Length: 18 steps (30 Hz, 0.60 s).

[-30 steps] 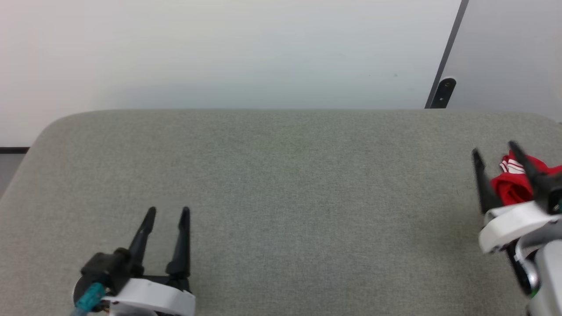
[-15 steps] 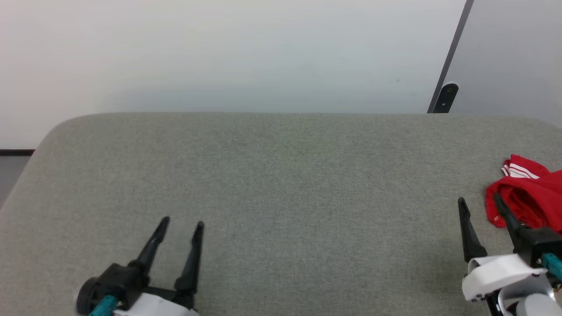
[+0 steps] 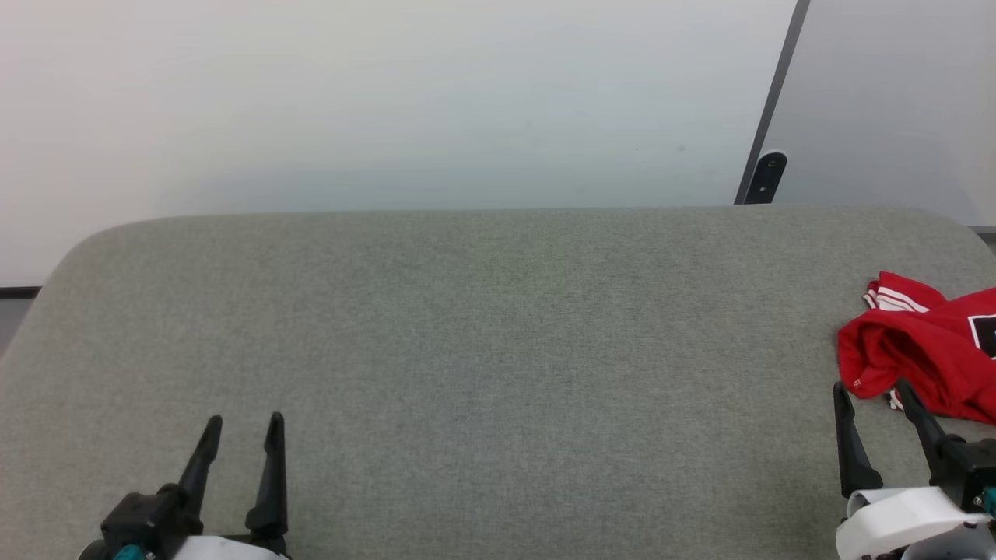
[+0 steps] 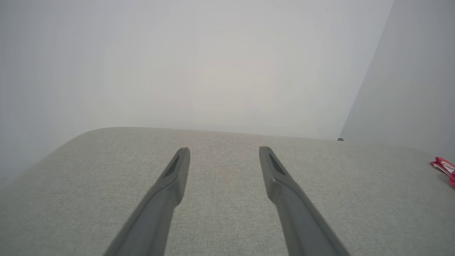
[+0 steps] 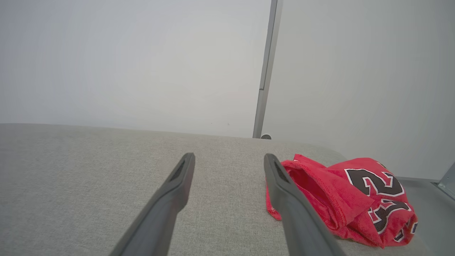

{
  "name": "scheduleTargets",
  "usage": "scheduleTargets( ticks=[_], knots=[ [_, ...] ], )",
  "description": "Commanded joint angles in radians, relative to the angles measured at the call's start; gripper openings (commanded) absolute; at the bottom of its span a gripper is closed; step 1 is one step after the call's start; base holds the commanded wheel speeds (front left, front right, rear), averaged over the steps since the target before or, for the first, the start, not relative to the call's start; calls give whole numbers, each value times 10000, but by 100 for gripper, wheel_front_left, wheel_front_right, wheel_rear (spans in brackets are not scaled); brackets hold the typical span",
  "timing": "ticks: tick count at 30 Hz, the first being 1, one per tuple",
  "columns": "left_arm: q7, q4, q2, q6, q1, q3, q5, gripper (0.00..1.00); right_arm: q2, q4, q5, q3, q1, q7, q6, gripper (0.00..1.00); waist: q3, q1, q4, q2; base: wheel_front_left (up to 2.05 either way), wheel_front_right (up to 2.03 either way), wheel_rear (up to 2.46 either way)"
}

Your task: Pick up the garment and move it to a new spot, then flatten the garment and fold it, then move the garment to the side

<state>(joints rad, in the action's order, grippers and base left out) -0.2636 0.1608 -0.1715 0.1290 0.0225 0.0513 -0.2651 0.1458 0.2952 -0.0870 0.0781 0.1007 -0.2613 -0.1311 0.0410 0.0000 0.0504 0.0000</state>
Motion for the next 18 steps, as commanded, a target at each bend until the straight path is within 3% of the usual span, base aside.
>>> scheduleTargets(
  ticks=[1,18],
  knots=[
    [0,10,28,19,62,78,23,100,27,-37,-40,44,-148,-43,11,100,8,0,40,0,0,0,0],
    [0,356,93,19,215,-74,-230,100,134,51,-39,130,-133,-44,9,100,121,0,62,0,0,0,0]
  ],
)
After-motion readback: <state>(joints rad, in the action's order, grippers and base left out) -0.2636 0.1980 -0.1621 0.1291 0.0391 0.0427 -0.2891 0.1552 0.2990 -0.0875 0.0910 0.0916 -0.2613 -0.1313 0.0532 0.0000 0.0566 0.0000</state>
